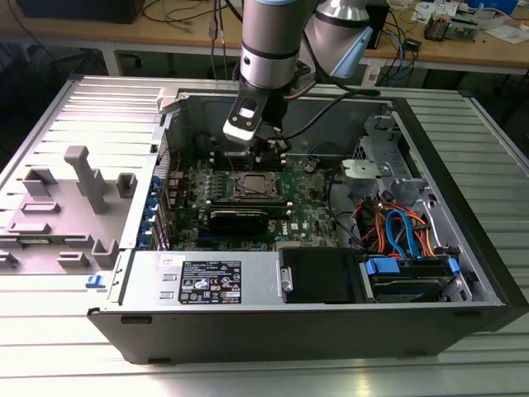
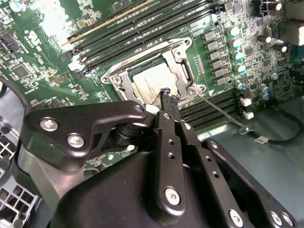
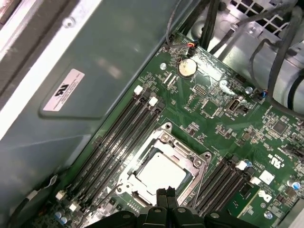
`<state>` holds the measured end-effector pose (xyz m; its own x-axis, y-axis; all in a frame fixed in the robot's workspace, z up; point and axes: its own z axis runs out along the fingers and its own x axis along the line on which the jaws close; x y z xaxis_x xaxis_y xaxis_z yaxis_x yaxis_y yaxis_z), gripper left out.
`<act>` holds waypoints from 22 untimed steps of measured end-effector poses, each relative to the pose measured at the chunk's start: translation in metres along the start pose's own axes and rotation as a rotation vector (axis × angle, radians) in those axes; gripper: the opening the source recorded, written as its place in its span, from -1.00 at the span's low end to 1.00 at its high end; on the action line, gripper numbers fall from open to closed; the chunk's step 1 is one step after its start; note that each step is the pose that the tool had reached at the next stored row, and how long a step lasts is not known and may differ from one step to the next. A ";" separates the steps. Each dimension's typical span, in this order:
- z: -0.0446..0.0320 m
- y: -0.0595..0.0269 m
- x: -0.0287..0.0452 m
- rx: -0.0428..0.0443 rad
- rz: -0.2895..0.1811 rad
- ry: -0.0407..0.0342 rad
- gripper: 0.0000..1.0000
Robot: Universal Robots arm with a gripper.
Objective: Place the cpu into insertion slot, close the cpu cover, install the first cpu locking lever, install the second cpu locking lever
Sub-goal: 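Install the first cpu locking lever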
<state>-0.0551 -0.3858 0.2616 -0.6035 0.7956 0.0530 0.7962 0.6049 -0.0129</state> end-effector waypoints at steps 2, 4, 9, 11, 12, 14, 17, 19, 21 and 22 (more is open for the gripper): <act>-0.0029 0.0000 0.0002 0.0002 -0.004 0.0000 -0.79; -0.0037 0.0000 0.0002 0.0005 -0.015 0.0000 -0.79; -0.0039 -0.0001 0.0002 0.0065 -0.122 -0.0016 -0.79; -0.0057 0.0000 0.0003 0.0073 -0.137 -0.0017 -0.79; -0.0066 -0.0001 0.0004 0.0073 -0.138 -0.0017 -0.79; -0.0088 -0.0001 0.0005 0.0074 -0.140 -0.0018 -0.79; -0.0136 -0.0002 0.0007 0.0076 -0.144 -0.0018 -0.79; -0.0143 -0.0001 0.0008 0.0080 -0.156 -0.0019 -0.79; -0.0145 -0.0002 0.0008 0.0099 -0.188 -0.0024 -0.79; -0.0145 -0.0002 0.0008 0.0108 -0.203 -0.0026 -0.79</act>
<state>-0.0551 -0.3858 0.2762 -0.7520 0.6571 0.0531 0.6574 0.7534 -0.0129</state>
